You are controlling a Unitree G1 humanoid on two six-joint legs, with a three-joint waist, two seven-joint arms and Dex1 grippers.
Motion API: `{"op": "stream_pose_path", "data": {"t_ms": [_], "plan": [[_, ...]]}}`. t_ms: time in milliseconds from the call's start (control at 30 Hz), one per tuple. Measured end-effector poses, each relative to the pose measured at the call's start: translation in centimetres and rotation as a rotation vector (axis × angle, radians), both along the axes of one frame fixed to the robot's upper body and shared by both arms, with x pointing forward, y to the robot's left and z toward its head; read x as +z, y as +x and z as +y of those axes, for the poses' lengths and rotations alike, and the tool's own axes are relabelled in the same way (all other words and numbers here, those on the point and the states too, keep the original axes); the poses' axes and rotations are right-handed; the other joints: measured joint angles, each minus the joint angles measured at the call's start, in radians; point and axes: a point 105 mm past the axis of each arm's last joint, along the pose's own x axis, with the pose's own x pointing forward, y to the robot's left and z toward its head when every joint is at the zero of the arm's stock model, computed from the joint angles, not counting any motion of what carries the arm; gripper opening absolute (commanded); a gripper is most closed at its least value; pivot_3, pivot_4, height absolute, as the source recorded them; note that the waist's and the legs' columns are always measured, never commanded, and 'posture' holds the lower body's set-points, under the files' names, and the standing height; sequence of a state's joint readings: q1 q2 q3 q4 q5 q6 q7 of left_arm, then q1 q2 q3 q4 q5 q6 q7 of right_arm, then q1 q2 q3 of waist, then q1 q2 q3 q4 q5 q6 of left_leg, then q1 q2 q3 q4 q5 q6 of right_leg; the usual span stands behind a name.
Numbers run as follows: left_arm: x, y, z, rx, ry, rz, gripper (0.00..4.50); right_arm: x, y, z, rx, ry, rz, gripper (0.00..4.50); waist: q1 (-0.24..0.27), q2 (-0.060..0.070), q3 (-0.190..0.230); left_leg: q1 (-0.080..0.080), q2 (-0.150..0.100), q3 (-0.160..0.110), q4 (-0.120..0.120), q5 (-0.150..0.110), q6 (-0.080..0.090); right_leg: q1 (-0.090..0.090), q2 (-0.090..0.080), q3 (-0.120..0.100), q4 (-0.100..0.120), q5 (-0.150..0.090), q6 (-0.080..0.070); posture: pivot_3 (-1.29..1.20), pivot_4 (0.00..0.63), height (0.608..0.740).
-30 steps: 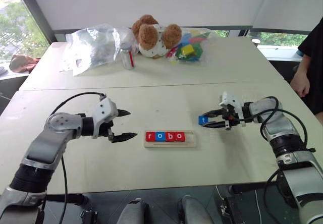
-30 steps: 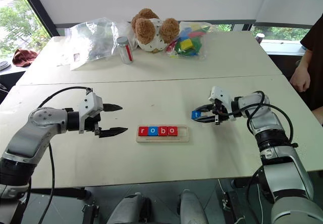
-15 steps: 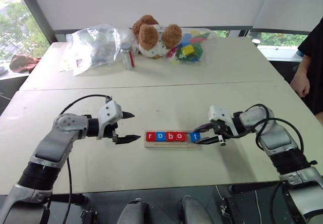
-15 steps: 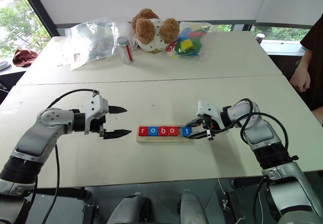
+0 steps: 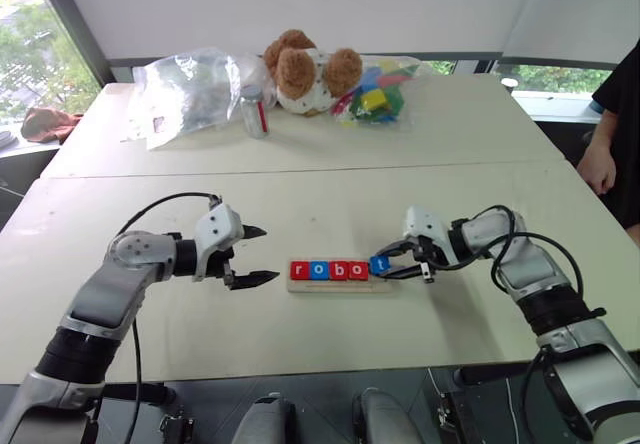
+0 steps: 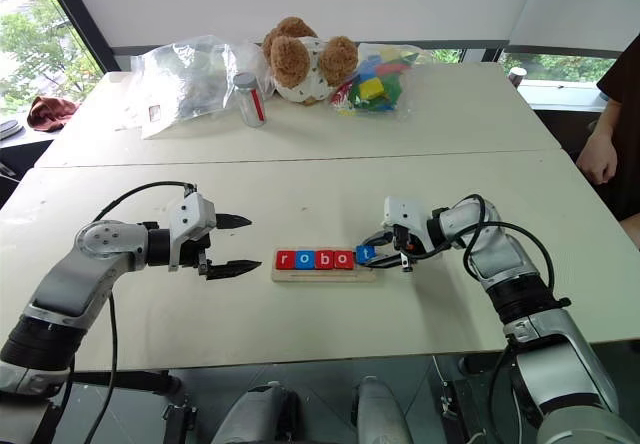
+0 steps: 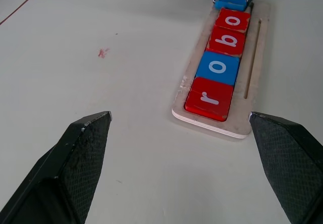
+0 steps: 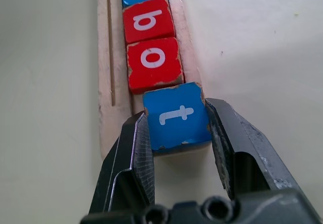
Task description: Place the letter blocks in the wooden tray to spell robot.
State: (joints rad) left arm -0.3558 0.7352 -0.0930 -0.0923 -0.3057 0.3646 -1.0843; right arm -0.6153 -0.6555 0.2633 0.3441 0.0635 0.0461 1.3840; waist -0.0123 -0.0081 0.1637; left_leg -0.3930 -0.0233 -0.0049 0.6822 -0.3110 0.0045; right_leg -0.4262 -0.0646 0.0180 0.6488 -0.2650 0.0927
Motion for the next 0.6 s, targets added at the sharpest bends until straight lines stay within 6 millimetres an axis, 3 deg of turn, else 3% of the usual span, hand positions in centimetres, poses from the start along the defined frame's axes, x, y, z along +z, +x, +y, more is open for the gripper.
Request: {"op": "stream_pose_path", "data": {"t_ms": [600], "plan": [[0.05, 0.33, -0.16, -0.004, -0.004, -0.015, 4.50, -0.14, -0.93, 0.75, 0.014, 0.007, 0.003, 1.14, 0.000, 0.000, 0.000, 0.000, 0.000, 0.000, 0.000, 0.000, 0.000, 0.000, 0.000, 0.000, 0.000, 0.000, 0.000, 0.00, 0.150, 0.740]]}}
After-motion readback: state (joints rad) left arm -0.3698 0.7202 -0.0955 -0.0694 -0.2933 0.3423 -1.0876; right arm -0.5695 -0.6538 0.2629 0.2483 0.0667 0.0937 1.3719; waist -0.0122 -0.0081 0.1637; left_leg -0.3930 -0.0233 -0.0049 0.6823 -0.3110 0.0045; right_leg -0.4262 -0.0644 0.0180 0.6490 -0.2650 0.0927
